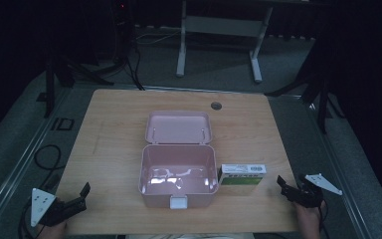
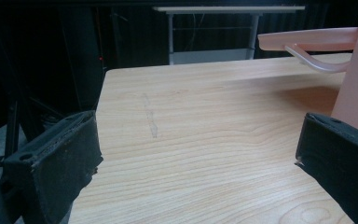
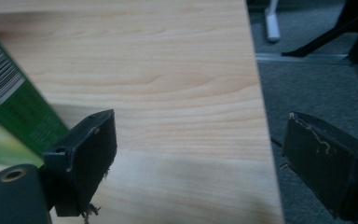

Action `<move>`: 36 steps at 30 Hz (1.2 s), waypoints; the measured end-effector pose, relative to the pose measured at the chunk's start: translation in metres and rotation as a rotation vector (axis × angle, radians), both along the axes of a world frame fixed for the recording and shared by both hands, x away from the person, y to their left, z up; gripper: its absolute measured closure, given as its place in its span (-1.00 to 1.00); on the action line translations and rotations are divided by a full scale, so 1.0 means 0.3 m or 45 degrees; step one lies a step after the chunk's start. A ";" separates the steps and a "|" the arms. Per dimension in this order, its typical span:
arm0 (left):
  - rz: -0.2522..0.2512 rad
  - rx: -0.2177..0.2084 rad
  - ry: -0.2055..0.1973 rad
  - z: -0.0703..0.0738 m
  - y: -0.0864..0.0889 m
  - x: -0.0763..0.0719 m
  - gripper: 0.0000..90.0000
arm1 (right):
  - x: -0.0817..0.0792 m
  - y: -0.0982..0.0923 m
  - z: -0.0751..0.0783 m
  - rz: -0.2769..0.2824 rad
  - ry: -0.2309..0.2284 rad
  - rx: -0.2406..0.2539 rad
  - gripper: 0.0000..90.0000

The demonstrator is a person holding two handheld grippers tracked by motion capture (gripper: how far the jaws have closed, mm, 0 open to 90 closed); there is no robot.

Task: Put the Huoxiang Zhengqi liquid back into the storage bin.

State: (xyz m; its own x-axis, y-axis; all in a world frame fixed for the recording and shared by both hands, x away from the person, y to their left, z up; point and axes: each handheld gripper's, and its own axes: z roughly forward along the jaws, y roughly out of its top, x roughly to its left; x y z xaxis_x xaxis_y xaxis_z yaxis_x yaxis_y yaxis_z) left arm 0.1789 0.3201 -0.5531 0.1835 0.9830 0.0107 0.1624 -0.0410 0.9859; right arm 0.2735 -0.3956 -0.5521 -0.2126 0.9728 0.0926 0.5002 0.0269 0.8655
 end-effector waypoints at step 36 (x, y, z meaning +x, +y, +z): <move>-0.030 0.002 0.020 0.000 0.002 0.004 -1.00 | 0.025 0.099 0.107 1.093 0.569 -0.511 -0.72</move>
